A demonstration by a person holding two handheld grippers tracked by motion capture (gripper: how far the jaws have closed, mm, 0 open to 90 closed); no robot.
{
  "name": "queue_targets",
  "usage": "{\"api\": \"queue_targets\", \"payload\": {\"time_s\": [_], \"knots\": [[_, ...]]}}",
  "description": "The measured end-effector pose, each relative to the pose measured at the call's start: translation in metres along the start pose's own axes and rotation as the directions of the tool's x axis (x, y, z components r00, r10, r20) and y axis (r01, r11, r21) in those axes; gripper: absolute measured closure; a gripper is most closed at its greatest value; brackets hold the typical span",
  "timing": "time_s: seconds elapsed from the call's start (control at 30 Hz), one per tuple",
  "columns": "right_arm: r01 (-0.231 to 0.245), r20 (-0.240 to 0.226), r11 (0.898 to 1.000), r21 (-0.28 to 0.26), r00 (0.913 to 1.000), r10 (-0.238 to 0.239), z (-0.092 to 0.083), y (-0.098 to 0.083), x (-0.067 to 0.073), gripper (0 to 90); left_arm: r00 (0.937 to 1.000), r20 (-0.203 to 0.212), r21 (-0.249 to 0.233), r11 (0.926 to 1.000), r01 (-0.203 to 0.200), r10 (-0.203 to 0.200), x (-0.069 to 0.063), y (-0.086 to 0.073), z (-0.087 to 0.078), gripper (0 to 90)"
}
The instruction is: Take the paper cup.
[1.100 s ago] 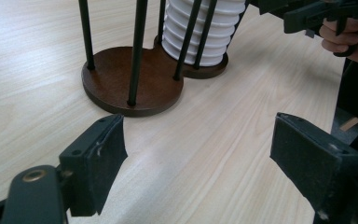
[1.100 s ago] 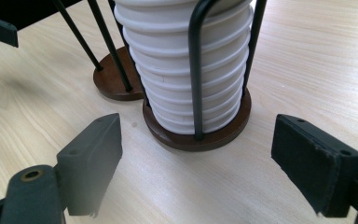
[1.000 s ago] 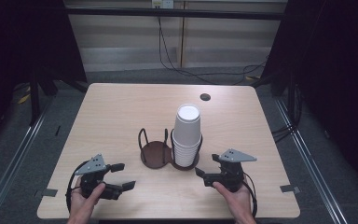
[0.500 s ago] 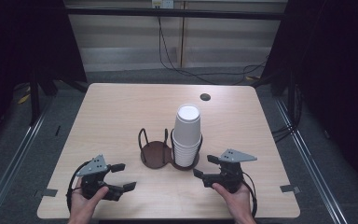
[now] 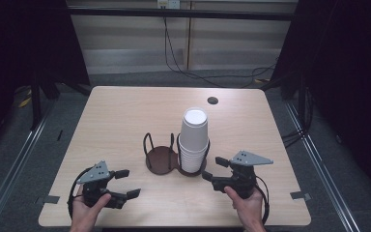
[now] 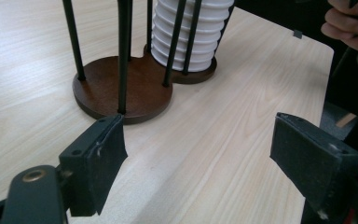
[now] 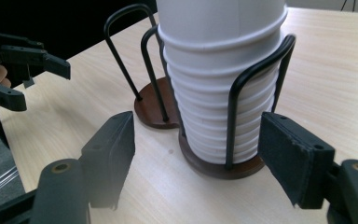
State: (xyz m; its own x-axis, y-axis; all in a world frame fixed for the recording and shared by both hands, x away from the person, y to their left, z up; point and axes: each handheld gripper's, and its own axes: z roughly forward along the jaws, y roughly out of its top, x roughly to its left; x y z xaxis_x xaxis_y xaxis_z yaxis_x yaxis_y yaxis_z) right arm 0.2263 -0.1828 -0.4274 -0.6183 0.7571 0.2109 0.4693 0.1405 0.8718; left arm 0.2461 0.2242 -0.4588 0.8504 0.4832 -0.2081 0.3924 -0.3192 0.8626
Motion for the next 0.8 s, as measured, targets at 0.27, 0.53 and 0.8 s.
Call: {"api": "queue_targets", "payload": {"time_s": [0.27, 0.53, 0.8], "knots": [[0.049, -0.020, 0.999, 0.023, 0.9986, -0.049, -0.004, 0.019, 0.003, 24.2, 1.0000, -0.005, 0.000, 1.0000, 0.004, -0.004, -0.001, 0.000, 0.001, 18.0], [0.042, -0.052, 0.999, 0.027, 0.9979, -0.040, -0.003, 0.040, -0.006, 18.2, 1.0000, -0.007, -0.002, 1.0000, -0.007, 0.007, 0.000, -0.001, 0.001, 18.1], [0.048, -0.078, 0.998, 0.048, 0.9960, -0.044, -0.002, 0.057, -0.014, 15.9, 1.0000, 0.001, 0.011, 0.9999, -0.005, 0.005, 0.000, -0.001, 0.002, 18.1]]}}
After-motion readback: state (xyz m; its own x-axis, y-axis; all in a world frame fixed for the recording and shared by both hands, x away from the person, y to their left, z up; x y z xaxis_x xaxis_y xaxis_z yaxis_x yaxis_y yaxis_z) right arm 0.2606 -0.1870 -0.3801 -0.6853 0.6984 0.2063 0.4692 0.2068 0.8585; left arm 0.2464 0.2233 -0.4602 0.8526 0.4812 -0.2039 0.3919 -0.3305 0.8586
